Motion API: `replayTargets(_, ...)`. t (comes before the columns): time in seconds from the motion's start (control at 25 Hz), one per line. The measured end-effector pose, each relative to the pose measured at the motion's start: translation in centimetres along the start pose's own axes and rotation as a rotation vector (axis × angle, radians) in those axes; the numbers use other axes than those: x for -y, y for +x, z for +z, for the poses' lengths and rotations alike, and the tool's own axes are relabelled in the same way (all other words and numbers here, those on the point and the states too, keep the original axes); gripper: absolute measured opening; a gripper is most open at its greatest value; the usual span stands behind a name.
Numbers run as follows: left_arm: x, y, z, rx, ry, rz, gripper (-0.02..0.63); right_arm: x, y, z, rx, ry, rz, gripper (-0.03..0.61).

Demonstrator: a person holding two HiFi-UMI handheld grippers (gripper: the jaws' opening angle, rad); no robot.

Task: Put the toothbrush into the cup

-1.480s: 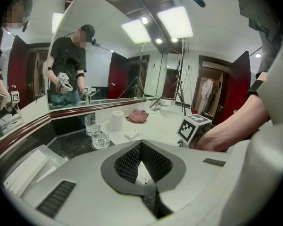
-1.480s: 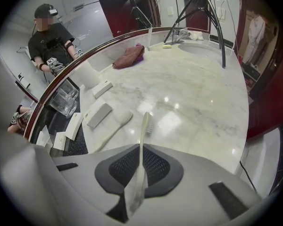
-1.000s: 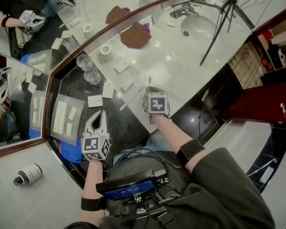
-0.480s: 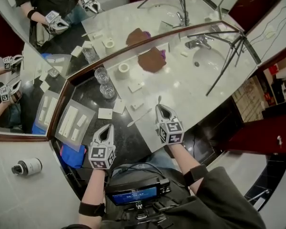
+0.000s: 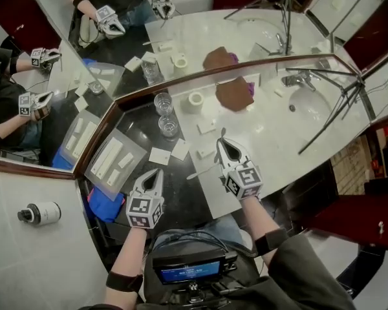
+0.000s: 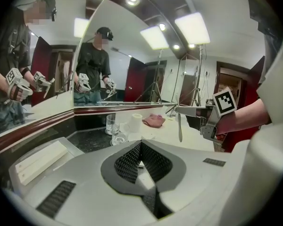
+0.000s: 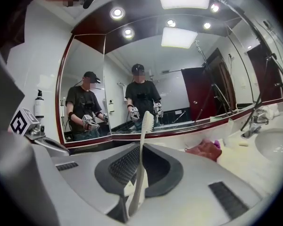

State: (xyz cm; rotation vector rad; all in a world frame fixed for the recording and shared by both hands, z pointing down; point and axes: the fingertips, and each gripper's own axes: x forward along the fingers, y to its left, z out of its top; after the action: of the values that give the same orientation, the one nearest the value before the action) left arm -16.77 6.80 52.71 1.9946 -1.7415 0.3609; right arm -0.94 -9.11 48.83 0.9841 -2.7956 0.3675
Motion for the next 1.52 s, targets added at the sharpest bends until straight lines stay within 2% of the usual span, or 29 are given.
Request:
replayTargets(0.32, -2.9, 2.9, 3.1, 0.029, -0.019, 0.060, 0.002, -1.6, 7.9, 4.8, 0.097, -0.031, 0.131, 0.038)
replayTargets(0.44, -4.3, 4.5, 4.2, 0.040, -0.025, 0.079, 0.002, -2.7, 10.8, 6.2, 0.104, -0.033, 0.180, 0.039)
replayTargets(0.68, -7.2, 7.8, 5.3, 0.056, -0.039, 0.121, 0.002, -2.7, 16.9, 6.7, 0.161, -0.030, 0.233, 0.040)
replayTargets(0.84, -9.1, 9.5, 4.9, 0.059, -0.048, 0.147, 0.002, -3.6, 20.1, 7.4, 0.160, -0.030, 0.277, 0.040)
replayTargets(1.04, -10.8, 11.2, 4.0, 0.052, -0.045, 0.173, 0.002, -4.2, 23.4, 7.5, 0.184, -0.009, 0.302, 0.039)
replayTargets(1.24, -11.7, 12.6, 3.7, 0.060, -0.054, 0.182, 0.002, -3.0, 26.0, 6.8, 0.226, 0.008, 0.270, 0.040)
replayTargets(1.52, -12.6, 13.1, 3.4, 0.066, -0.063, 0.191, 0.002, -3.6, 27.8, 6.1, 0.217, 0.013, 0.272, 0.040)
